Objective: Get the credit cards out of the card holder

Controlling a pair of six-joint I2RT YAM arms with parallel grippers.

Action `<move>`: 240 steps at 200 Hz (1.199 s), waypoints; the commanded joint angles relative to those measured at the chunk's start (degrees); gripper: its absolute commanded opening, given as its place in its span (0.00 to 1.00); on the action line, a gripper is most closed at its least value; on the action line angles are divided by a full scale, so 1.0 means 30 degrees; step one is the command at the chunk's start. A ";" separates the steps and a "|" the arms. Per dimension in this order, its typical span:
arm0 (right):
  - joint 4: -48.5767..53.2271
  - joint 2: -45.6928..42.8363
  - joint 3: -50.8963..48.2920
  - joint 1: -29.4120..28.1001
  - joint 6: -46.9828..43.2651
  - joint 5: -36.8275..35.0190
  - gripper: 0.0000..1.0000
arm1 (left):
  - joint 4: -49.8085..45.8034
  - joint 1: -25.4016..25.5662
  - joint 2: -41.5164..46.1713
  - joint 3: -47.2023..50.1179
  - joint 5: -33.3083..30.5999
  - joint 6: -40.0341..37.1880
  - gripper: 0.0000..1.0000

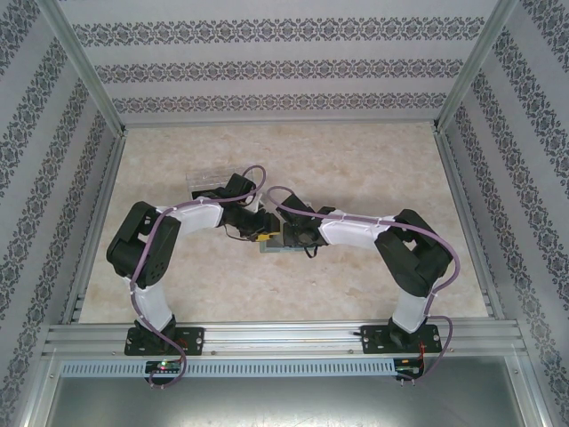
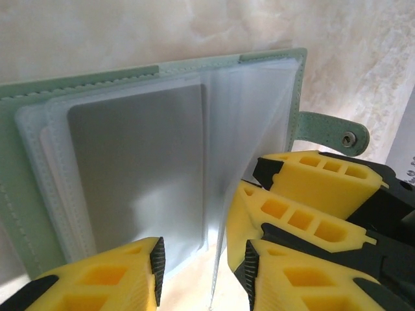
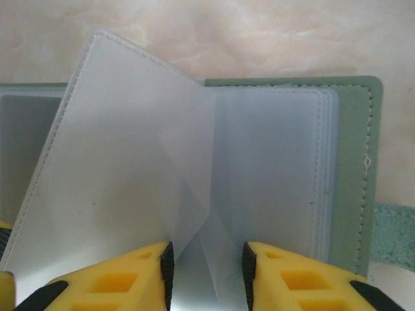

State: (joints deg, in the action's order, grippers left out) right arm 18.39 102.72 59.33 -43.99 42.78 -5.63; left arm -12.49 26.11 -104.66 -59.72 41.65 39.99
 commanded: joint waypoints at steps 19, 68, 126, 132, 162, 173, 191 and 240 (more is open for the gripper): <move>-0.0207 -0.2268 -0.1042 0.0350 0.0970 0.0473 0.38 | 0.1711 0.0372 -0.0302 0.0020 0.1038 0.0903 0.39; -0.0432 -0.5576 -0.2282 0.0878 0.1261 -0.0502 0.48 | 0.2889 0.1089 -0.0601 -0.0719 0.1953 0.1309 0.41; -0.0970 -0.7905 -0.4007 0.1625 0.1703 -0.1027 0.54 | 0.3422 0.2254 -0.2078 -0.2177 0.0482 0.2240 0.54; -0.1002 -0.7962 -0.4071 0.1637 0.1705 -0.0996 0.55 | 0.3471 0.2254 -0.2153 -0.2196 0.0372 0.2333 0.55; -0.1056 -0.7831 -0.3974 0.1642 0.1479 -0.0584 0.56 | 0.2697 0.1873 -0.1498 -0.2097 -0.0564 0.2170 0.58; -0.1045 -0.7606 -0.3801 0.1636 0.1315 -0.0306 0.57 | 0.2421 0.1484 -0.0822 -0.1801 -0.1032 0.2043 0.60; -0.0876 -0.6937 -0.3234 0.1462 0.0963 0.0087 0.60 | 0.1543 0.0693 0.0417 -0.1281 -0.1943 0.1685 0.63; 0.0769 -0.3774 -0.0413 0.0374 -0.0064 0.0492 0.72 | -0.1849 -0.1359 0.3267 -0.0093 -0.5092 0.0228 0.73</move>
State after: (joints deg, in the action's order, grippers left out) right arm 17.37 87.55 53.49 -41.06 44.84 -5.06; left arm -10.35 24.32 -98.41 -62.06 32.91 43.94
